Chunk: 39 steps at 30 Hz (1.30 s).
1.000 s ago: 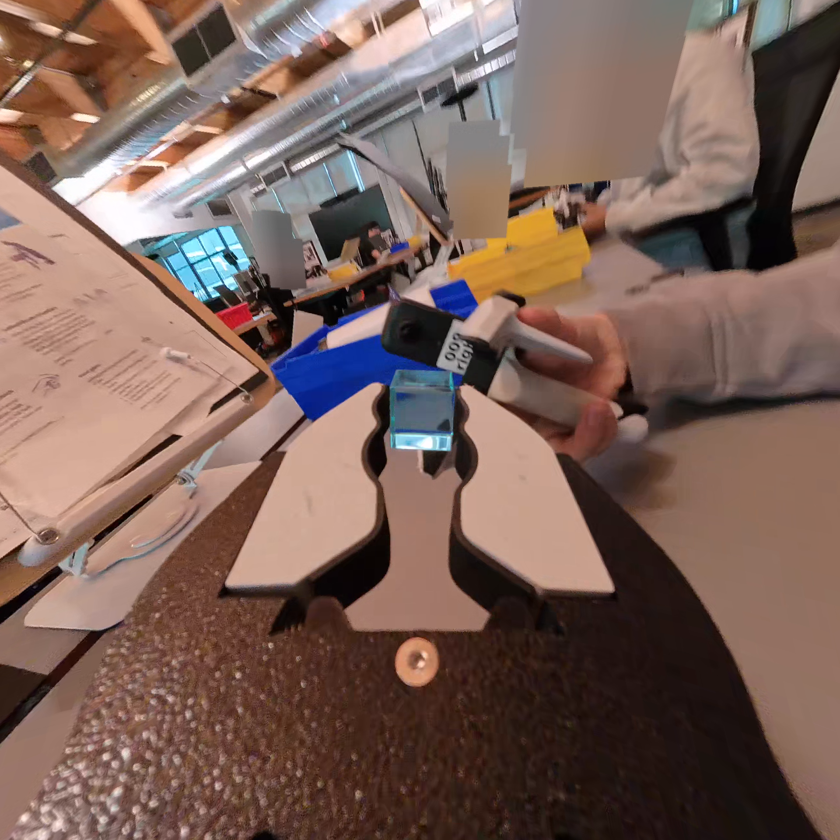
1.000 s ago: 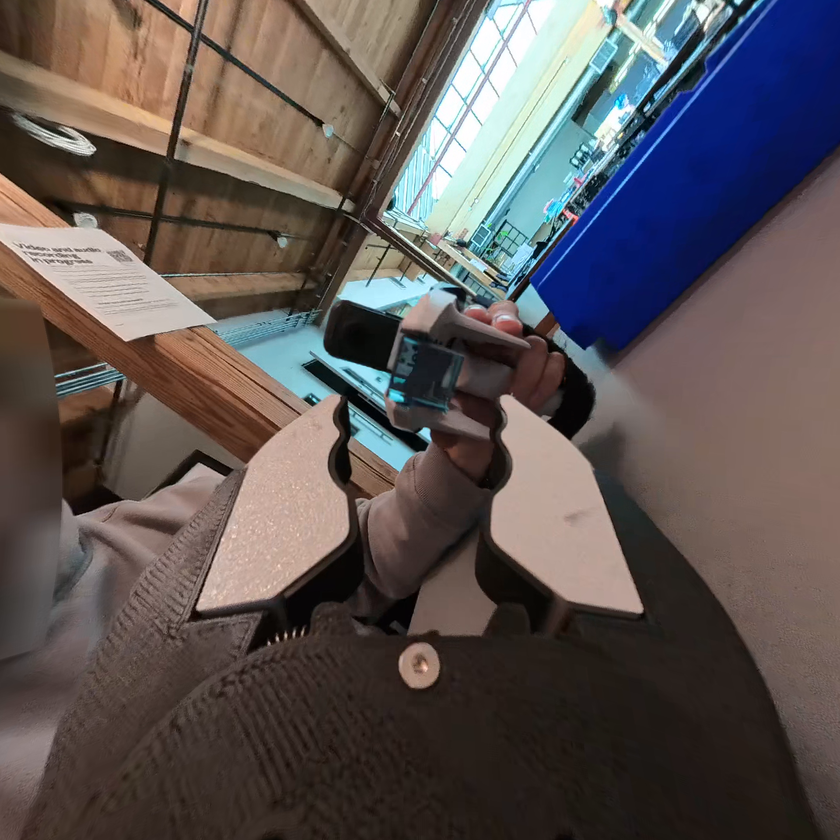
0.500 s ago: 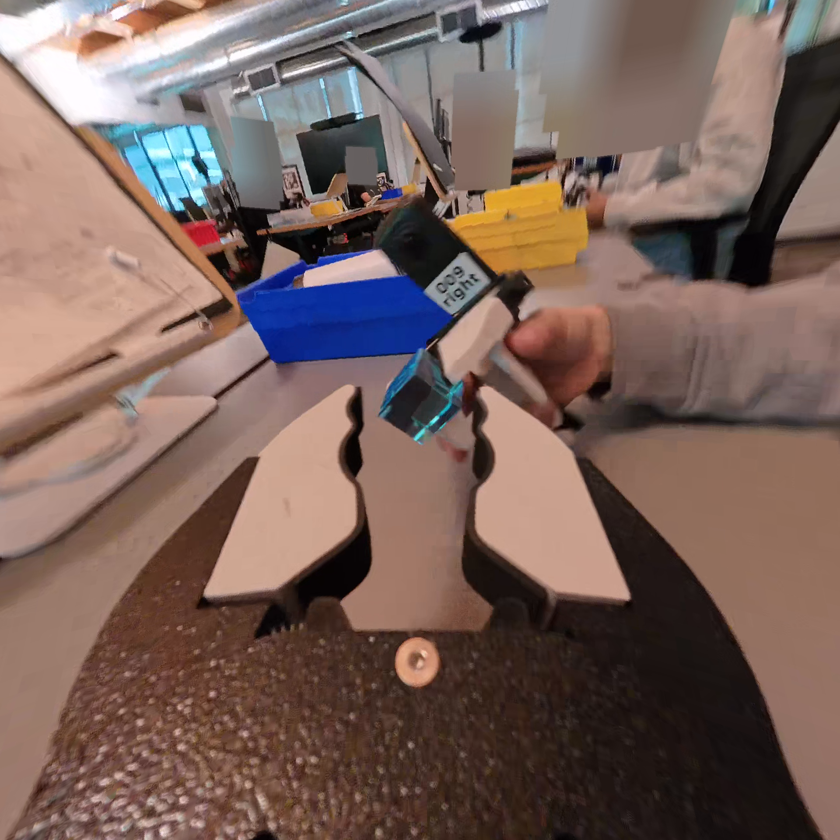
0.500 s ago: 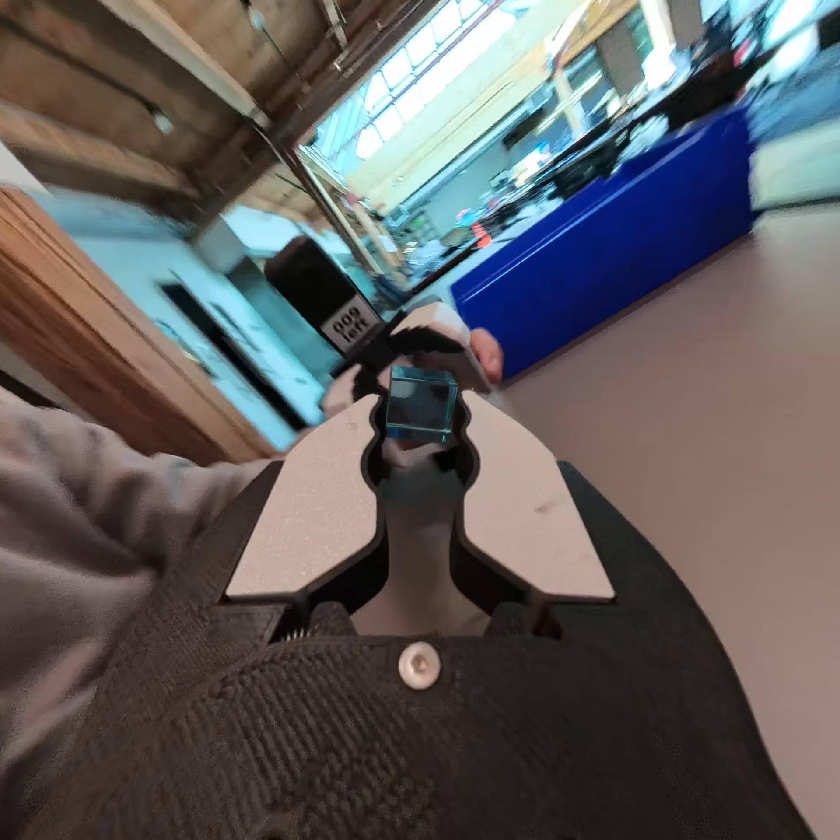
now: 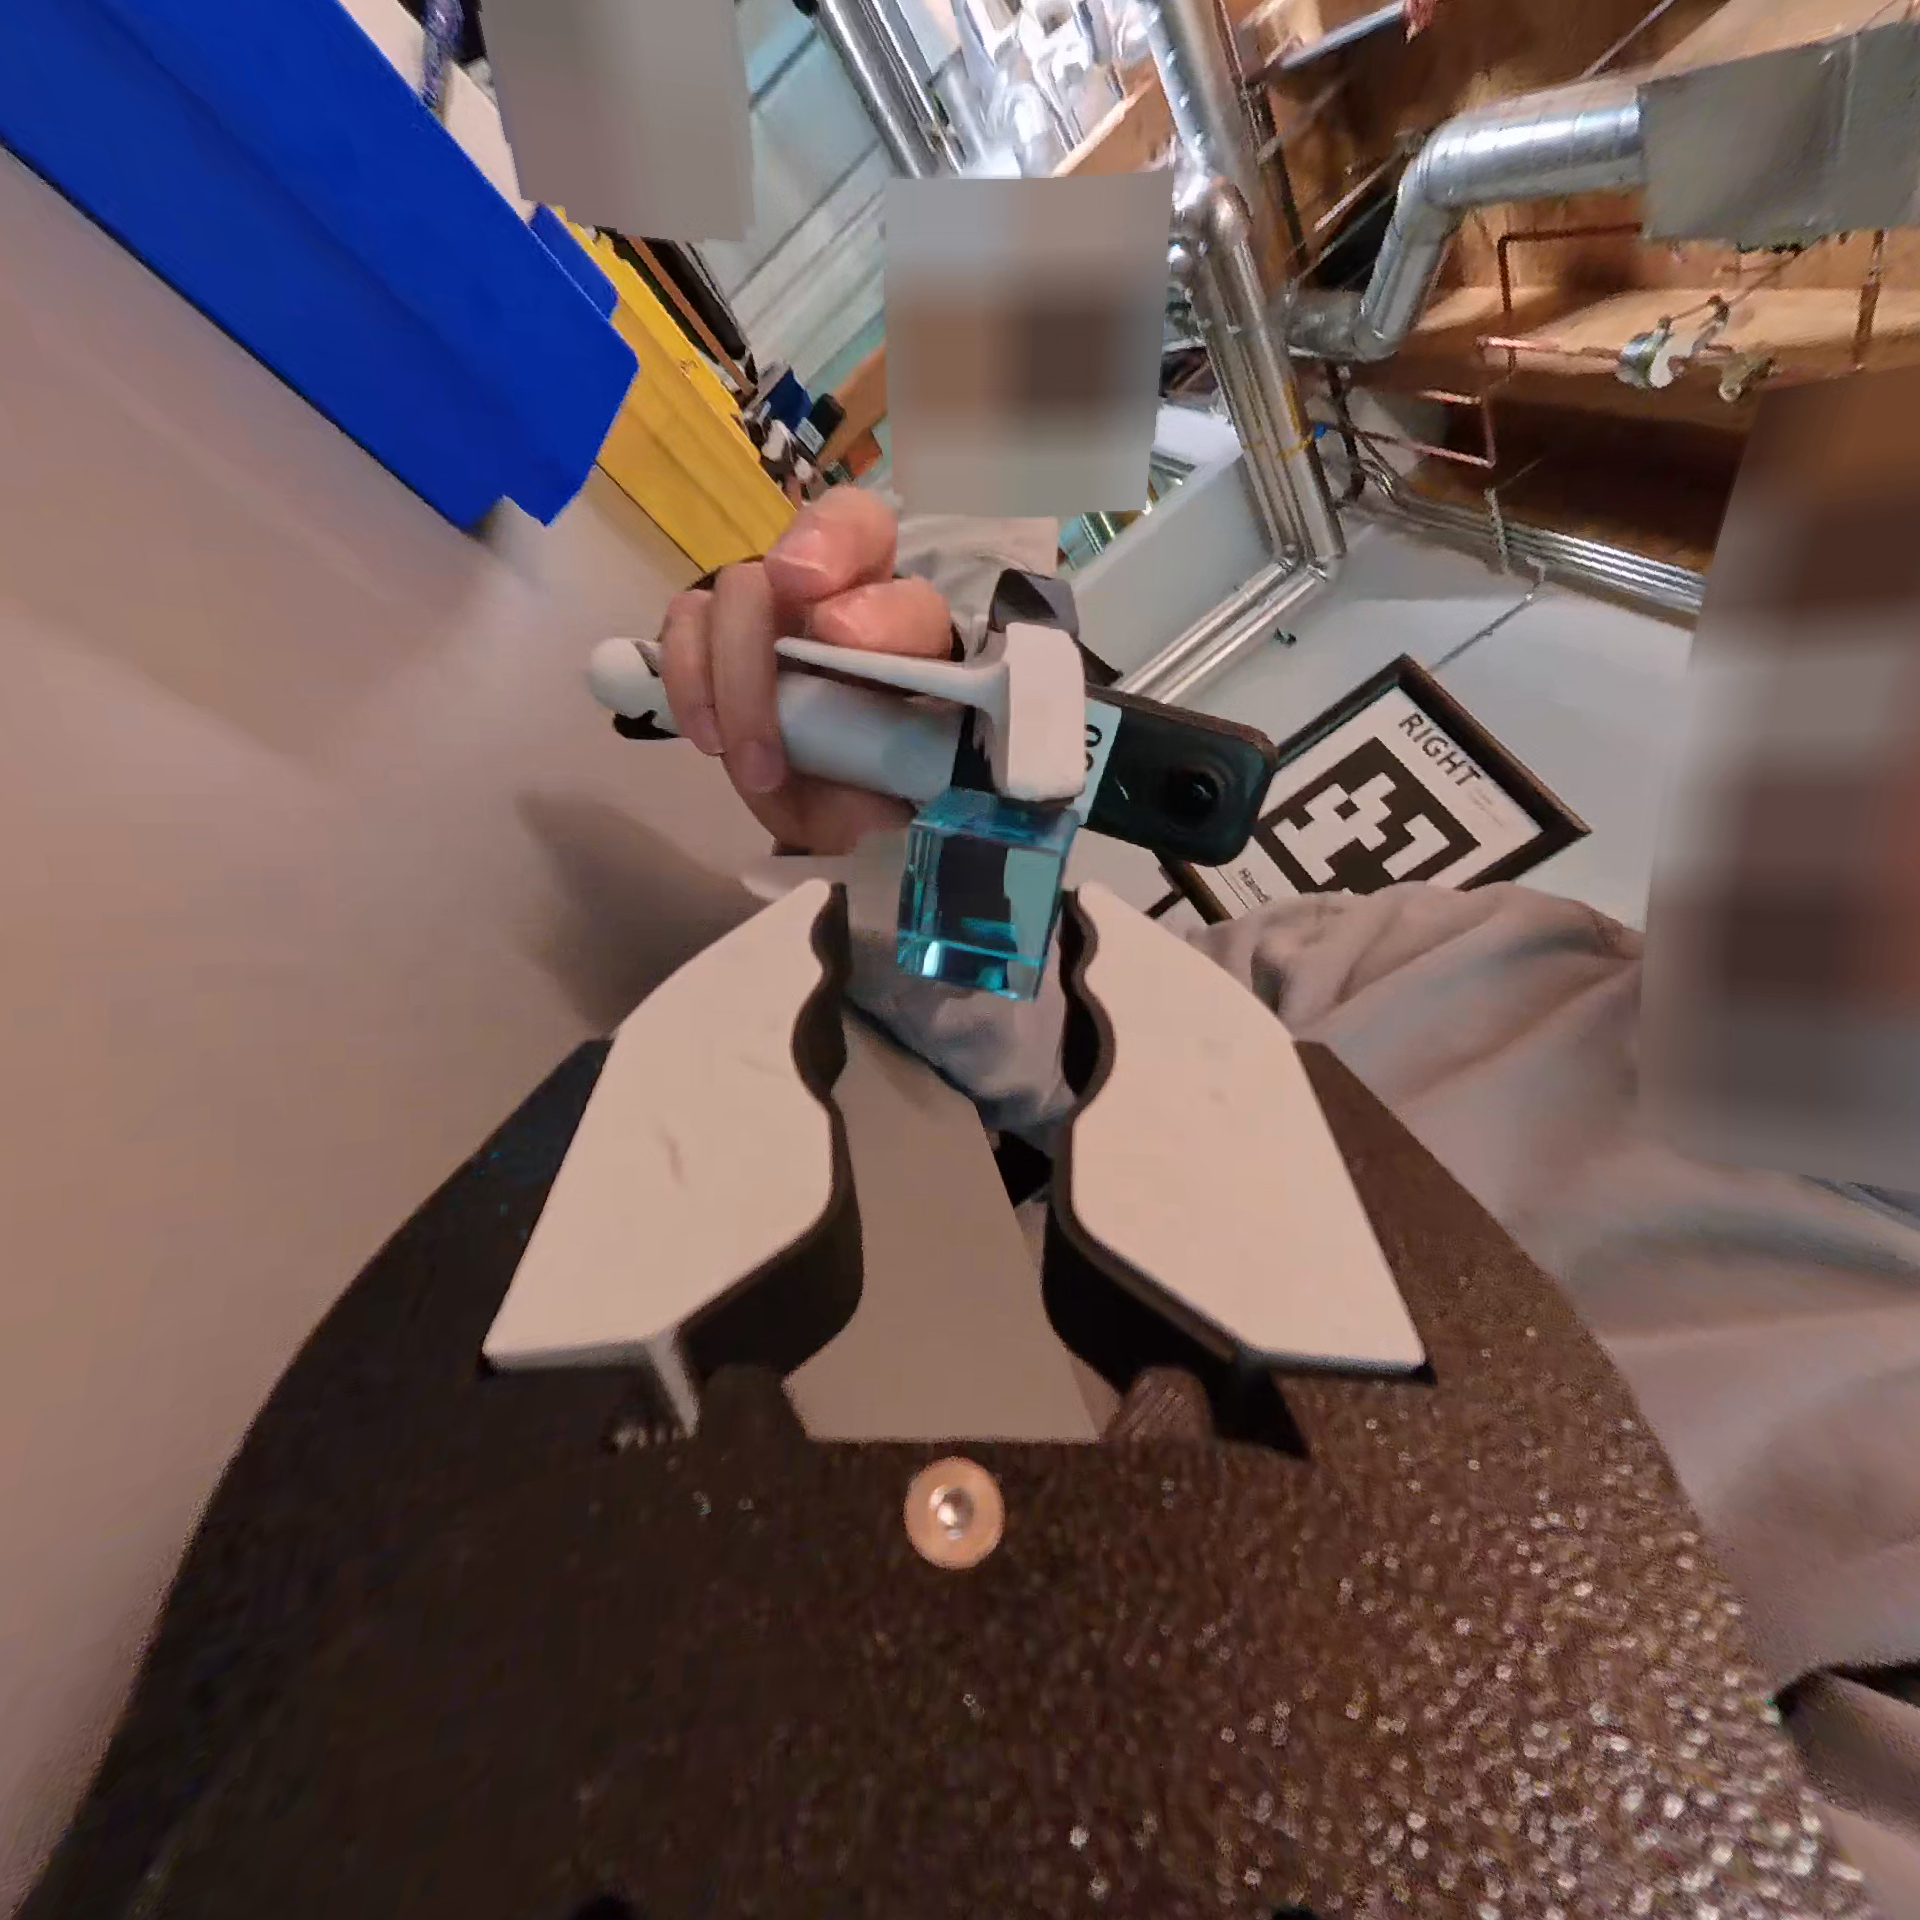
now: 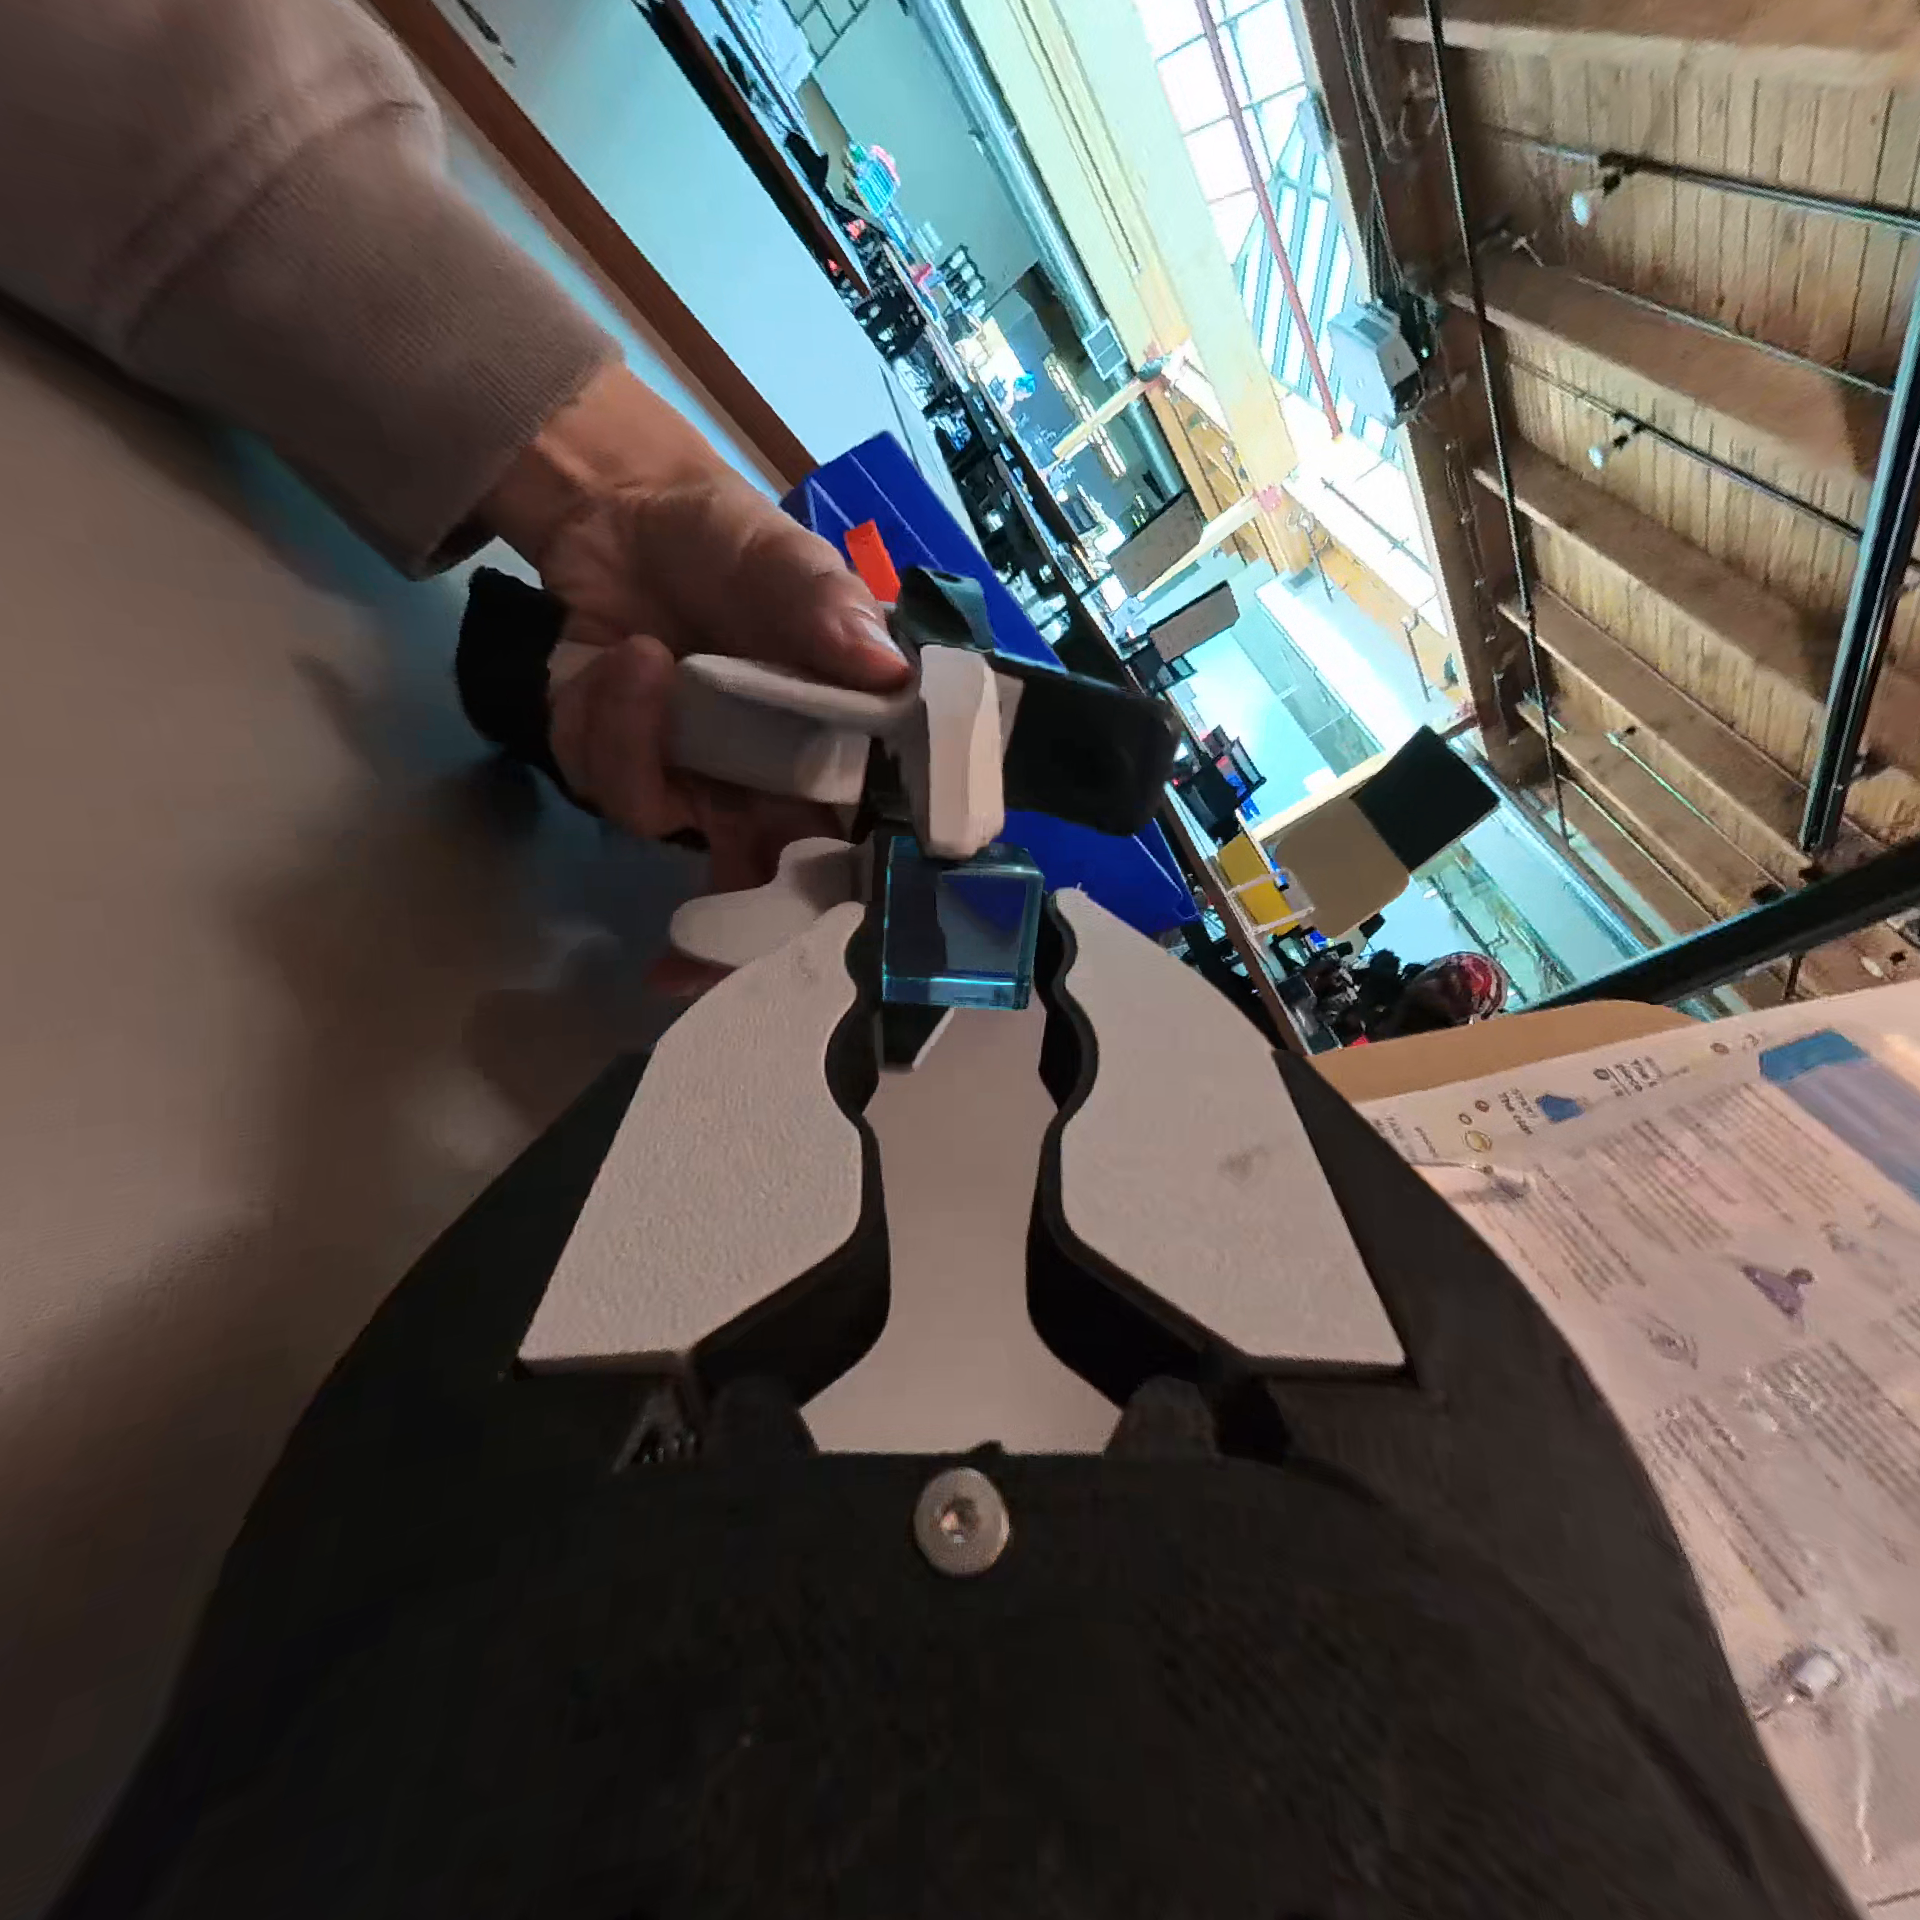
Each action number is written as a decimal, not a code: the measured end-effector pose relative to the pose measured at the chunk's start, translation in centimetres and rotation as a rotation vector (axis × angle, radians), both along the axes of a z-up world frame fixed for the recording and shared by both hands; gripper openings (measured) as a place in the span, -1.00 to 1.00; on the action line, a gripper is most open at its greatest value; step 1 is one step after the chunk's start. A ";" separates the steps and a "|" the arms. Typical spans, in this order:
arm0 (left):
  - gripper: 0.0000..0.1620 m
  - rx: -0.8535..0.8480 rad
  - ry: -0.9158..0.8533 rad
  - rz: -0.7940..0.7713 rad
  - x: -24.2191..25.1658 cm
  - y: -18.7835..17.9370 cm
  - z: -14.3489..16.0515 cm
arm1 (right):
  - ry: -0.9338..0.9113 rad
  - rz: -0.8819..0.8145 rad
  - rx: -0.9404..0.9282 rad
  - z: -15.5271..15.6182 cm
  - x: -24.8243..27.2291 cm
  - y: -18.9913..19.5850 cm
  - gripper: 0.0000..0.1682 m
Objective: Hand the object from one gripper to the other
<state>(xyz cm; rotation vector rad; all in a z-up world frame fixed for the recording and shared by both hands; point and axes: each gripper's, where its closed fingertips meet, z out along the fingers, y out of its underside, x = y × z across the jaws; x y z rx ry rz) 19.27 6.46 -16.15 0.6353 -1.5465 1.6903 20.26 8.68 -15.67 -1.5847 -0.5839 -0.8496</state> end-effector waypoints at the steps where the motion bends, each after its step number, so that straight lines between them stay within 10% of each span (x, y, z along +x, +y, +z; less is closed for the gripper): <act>1: -0.58 -0.014 -0.006 -0.011 -0.2 0.0 0.2 | -0.004 -0.002 -0.003 0.0 0.0 0.0 -0.66; 7: -0.65 0.024 -0.200 0.170 1.8 0.1 -0.1 | 0.243 -0.064 0.100 0.2 1.5 -0.4 -0.49; 11: -0.65 0.042 -0.620 0.435 3.5 1.7 1.7 | 0.995 0.038 0.281 1.8 3.1 -1.1 0.06; 17: -0.65 0.105 -1.089 0.549 2.6 1.0 2.6 | 1.857 0.422 0.302 1.3 1.7 -1.0 -0.25; 27: -0.66 0.231 -1.251 0.512 2.5 0.1 0.9 | 1.880 0.494 0.234 1.1 0.7 -0.8 -0.67; 34: -0.61 0.306 -1.231 0.535 3.0 -0.1 0.4 | 1.605 0.407 0.207 1.4 1.0 -1.2 -0.68; 39: -0.15 0.246 -0.927 0.501 3.1 0.3 0.8 | 1.183 0.288 0.321 3.4 2.2 -2.4 -0.68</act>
